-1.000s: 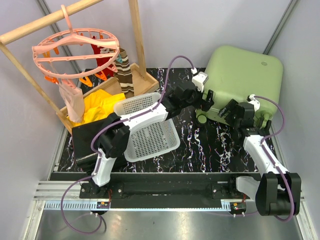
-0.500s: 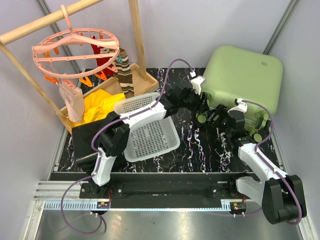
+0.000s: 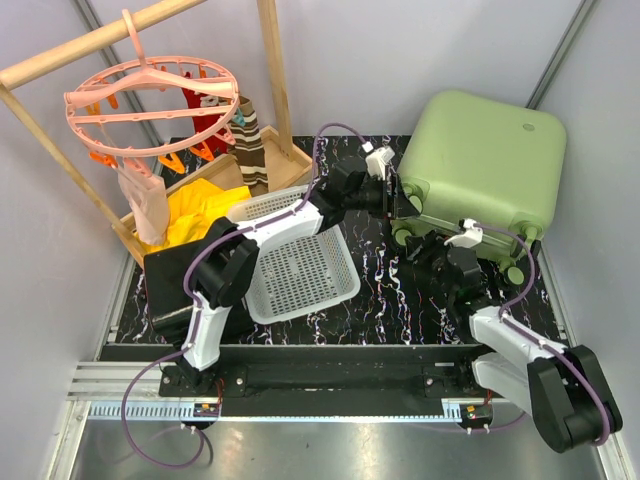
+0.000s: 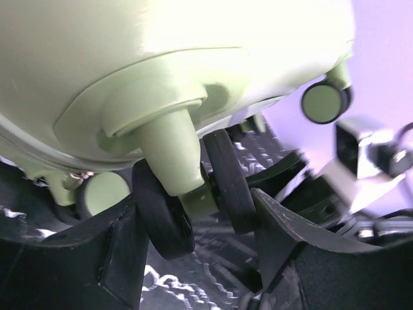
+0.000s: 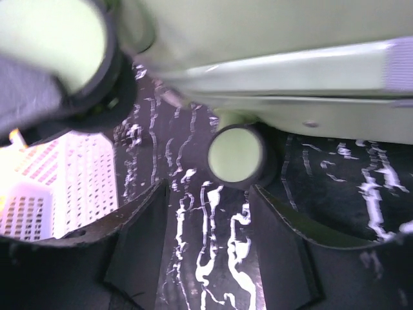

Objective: Open, take out, and arrange the luggage
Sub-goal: Unzip the luggage

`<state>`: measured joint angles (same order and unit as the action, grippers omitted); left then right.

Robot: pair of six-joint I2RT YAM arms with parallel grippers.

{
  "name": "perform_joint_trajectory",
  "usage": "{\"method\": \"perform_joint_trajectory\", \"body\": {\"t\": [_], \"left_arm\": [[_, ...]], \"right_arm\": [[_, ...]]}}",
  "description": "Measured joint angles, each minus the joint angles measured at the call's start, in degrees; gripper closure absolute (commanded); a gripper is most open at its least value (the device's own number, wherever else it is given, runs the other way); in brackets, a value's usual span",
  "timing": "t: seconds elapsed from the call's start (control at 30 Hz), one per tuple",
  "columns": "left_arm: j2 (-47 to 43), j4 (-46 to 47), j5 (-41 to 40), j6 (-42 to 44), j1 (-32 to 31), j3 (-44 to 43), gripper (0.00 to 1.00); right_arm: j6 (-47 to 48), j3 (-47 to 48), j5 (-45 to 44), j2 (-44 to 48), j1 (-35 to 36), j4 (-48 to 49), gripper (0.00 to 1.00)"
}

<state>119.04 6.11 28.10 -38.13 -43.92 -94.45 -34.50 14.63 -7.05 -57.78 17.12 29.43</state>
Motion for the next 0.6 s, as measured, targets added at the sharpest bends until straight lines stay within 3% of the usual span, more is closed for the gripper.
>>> {"method": "perform_joint_trajectory", "body": {"t": [0.23, 0.43, 0.6], "left_arm": [[0.02, 3.04, 1.84, -10.54, 0.76, 1.27, 1.00], [0.07, 9.55, 2.19, -21.18, 0.87, 4.35, 1.00], [0.07, 12.94, 1.64, -27.45, 0.81, 5.84, 1.00]], "right_arm": [[3.28, -2.69, -2.97, -7.80, 5.81, 16.65, 0.41], [7.10, -2.89, -8.15, -21.62, 10.27, 34.93, 0.42], [9.86, -2.97, -12.98, -32.00, 13.31, 41.03, 0.43]]}}
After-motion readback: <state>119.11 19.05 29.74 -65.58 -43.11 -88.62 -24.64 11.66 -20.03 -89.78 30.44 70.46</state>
